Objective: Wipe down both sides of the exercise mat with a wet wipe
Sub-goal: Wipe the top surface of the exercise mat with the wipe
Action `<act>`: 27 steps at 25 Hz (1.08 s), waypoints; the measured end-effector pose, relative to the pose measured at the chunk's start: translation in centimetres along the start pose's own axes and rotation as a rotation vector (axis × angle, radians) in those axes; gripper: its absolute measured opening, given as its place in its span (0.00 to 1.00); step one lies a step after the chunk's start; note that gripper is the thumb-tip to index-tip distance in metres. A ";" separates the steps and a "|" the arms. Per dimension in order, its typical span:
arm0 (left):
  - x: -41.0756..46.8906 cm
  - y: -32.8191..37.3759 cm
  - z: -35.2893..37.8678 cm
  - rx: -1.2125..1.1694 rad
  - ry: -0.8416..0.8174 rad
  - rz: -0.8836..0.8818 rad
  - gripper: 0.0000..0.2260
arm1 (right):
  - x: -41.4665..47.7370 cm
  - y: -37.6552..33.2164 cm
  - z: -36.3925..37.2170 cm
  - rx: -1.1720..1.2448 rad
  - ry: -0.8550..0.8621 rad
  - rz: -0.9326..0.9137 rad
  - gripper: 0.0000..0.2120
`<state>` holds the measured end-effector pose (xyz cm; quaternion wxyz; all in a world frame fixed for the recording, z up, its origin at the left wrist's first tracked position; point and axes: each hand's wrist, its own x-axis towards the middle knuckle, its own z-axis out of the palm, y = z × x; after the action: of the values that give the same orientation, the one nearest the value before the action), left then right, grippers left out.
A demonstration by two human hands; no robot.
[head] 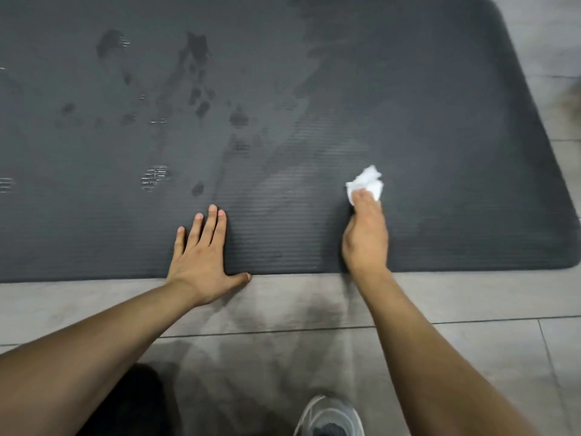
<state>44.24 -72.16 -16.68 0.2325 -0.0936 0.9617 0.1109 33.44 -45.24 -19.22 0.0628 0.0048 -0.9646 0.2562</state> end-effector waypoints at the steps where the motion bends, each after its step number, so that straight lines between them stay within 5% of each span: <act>1: 0.1 0.1 0.0 0.006 0.001 -0.007 0.58 | -1.9 -2.1 1.5 0.062 -0.060 -0.154 0.19; 4: 0.1 0.5 -0.2 0.020 0.000 -0.032 0.58 | -7.0 -6.4 3.6 0.065 -0.306 -0.615 0.22; 7: 0.3 0.7 -0.3 0.044 -0.016 -0.044 0.58 | -4.6 -3.0 1.9 -0.032 -0.324 -0.757 0.24; 12: 0.1 0.6 0.0 0.044 -0.006 -0.033 0.58 | -0.6 8.7 -4.8 -0.155 -0.009 0.021 0.19; 14: 0.3 0.6 0.0 0.035 -0.024 -0.038 0.59 | -1.3 8.1 -4.6 -0.069 0.007 0.224 0.19; 16: 0.5 0.6 -0.1 0.019 -0.034 -0.036 0.59 | -3.4 3.5 -2.2 0.152 0.032 0.146 0.17; 18: 0.5 0.6 -0.2 0.020 -0.025 -0.030 0.59 | -7.5 -2.3 0.6 0.333 -0.076 -0.173 0.17; 20: 0.3 0.3 -0.1 -0.003 -0.002 -0.025 0.59 | -11.2 -6.5 1.5 0.152 -0.267 -0.546 0.21; 22: 0.4 0.2 -0.1 -0.003 0.015 -0.017 0.58 | -10.8 -4.5 1.1 0.061 -0.340 -0.649 0.23; 24: 0.4 0.0 -0.1 0.024 0.006 -0.013 0.58 | -8.9 0.9 -1.0 0.010 -0.245 -0.540 0.24; 27: 0.3 -0.2 0.4 0.059 0.016 0.005 0.57 | -7.4 10.2 -6.7 -0.077 0.038 0.007 0.28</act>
<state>44.25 -72.29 -17.20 0.2271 -0.0855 0.9666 0.0825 41.17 -33.21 -19.46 0.0802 -0.0057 -0.9723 0.2193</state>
